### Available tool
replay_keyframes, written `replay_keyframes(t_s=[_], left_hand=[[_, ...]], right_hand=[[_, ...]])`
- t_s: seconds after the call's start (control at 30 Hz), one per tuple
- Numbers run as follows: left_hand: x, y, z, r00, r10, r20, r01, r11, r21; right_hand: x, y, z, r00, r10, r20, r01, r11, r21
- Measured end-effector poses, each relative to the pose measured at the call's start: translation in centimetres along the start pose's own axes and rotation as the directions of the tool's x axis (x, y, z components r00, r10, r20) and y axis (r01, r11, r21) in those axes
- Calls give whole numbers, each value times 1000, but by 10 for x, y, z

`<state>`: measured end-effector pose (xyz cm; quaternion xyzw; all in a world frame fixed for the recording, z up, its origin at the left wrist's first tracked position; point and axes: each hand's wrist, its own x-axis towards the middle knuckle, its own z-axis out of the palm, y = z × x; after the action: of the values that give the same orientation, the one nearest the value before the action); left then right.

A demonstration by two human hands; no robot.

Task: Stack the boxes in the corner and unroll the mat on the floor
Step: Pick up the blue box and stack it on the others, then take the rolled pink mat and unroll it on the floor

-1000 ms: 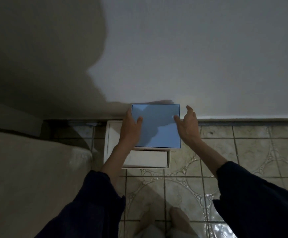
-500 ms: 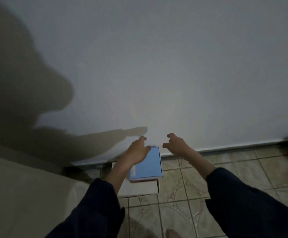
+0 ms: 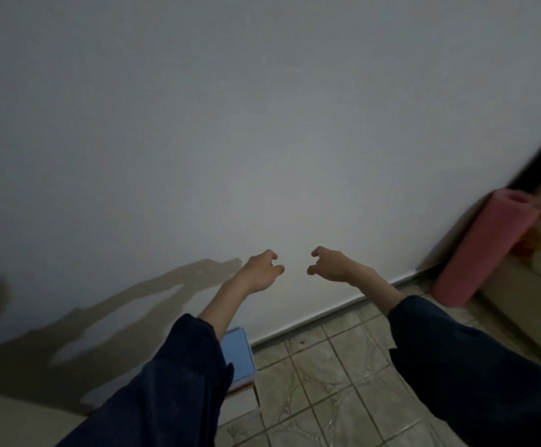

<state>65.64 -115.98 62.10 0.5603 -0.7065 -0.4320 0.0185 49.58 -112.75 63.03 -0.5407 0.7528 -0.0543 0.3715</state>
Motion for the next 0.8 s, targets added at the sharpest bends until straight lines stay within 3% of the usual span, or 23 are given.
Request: replay_keyframes(t_s=[0.43, 0.8], left_hand=[[49, 253, 104, 949, 238, 204, -271, 951, 150], [114, 424, 205, 890, 353, 288, -399, 909, 117]], right_hand=[[-54, 207, -175, 954, 247, -169, -229, 966, 117], [-61, 360, -297, 889, 376, -261, -339, 924, 176]])
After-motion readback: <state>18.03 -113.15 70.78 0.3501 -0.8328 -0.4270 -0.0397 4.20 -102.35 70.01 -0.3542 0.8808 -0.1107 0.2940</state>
